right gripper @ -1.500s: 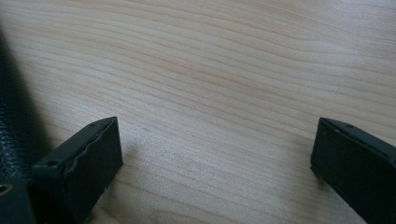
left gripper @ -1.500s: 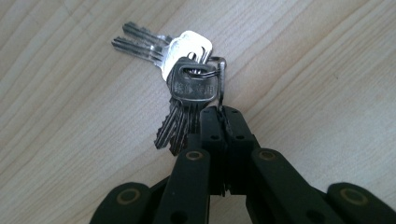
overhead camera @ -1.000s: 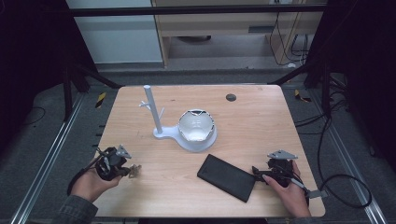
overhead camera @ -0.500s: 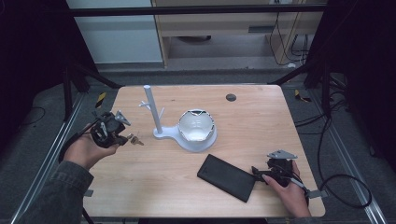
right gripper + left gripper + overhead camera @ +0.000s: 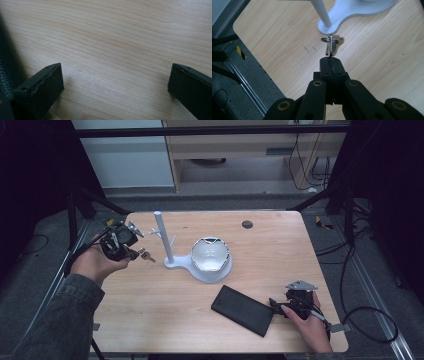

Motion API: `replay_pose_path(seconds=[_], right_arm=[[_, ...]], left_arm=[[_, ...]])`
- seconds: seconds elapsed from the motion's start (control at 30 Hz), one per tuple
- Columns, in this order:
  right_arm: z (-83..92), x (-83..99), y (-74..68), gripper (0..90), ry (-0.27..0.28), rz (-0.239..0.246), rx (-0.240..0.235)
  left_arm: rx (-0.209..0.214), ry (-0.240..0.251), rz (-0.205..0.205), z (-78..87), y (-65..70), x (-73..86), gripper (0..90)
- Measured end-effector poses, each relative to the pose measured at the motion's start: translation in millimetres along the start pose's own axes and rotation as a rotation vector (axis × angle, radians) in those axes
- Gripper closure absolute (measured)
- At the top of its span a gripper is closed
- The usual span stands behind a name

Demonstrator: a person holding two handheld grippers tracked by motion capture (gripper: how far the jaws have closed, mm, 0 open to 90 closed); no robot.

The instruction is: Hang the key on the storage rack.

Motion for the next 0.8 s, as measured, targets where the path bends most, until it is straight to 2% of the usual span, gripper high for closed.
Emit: replay_pose_path(seconds=[0.27, 0.8], right_arm=[[0.0, 0.0, 0.0, 0.4, 0.0, 0.0, 0.0], [0.0, 0.0, 0.0, 0.4, 0.0, 0.0, 0.0]], left_arm=[[-0.012, -0.009, 0.015, 1.7, -9.6, -10.6, 90.0], [-0.024, -0.022, 0.019, 0.4, -14.2, -16.5, 90.0]])
Point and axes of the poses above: each handheld gripper's, and its own axes: z roughly backward along the jaws, x roughly out of its underside, y roughly to its right, the point moved 8 cm from there along -z, roughly forward along the jaws, and after that the axes turned 6 degrees about y, right-handed, at the moved point
